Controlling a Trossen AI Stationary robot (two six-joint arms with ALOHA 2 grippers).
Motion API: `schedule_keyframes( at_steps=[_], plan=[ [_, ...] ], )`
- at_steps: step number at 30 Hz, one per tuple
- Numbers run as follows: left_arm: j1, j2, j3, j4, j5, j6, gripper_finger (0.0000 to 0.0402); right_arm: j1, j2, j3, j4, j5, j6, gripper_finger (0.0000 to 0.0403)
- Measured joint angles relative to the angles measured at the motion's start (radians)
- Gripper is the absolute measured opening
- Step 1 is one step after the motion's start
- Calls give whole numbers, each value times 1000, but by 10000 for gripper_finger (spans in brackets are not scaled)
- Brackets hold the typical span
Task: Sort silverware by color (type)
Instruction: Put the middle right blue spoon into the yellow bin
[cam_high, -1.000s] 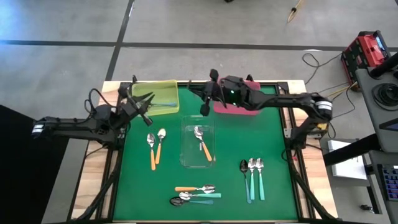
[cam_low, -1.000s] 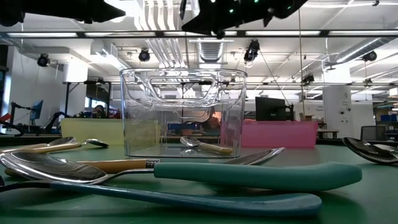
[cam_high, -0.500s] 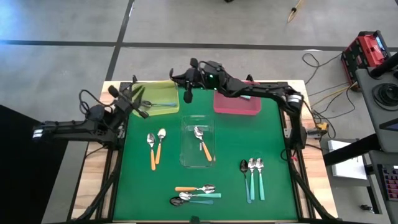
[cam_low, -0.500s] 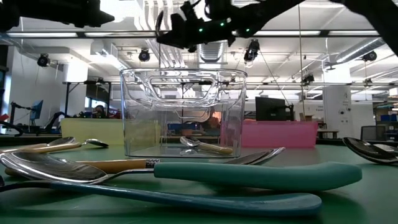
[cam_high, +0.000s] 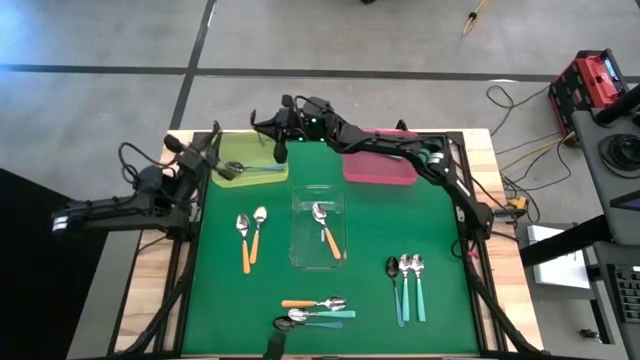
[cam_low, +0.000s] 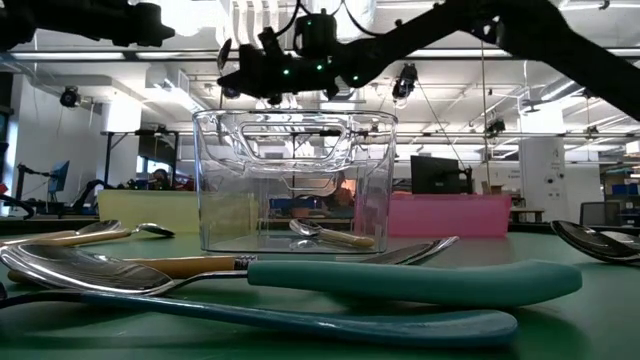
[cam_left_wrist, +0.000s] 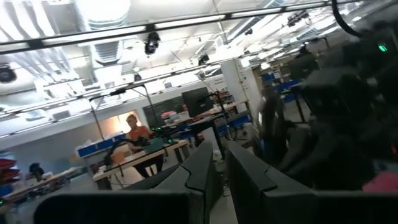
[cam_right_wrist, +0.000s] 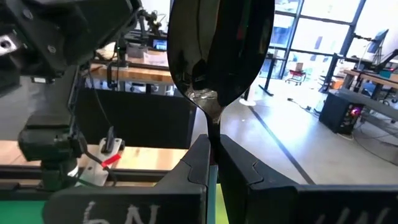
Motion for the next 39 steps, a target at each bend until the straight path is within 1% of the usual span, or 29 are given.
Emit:
schedule_keyframes(
  at_steps=[7, 15, 20, 23, 25, 29, 31, 33, 36, 39],
  plan=[
    [57, 0, 0, 60, 0, -4, 29, -3, 68, 71, 0, 6, 16, 9],
    [114, 5, 0, 81, 11, -4, 29, -4, 92, 76, -27, 30, -6, 9],
    [121, 17, 0, 89, 61, -10, 29, -5, 119, 77, -84, 63, -32, 9],
    [121, 35, 0, 89, 64, -47, 29, -5, 130, 76, -107, 65, -54, 9],
    [121, 53, 0, 72, 67, -83, 29, -4, 131, 76, -108, 70, -66, 9],
    [121, 114, 2, 63, 126, -108, 32, 7, 128, 76, -104, 123, -132, 9],
    [121, 151, 5, 45, 156, -125, 44, 13, 128, 76, -107, 159, -158, 9],
    [121, 192, 5, 38, 174, -141, 65, 19, 128, 76, -107, 203, -177, 9],
    [122, 245, 5, 23, 182, -184, 111, 26, 127, 76, -105, 253, -218, 9],
    [122, 292, 5, 6, 217, -250, 159, 32, 126, 76, -105, 281, -256, 9]
  ],
)
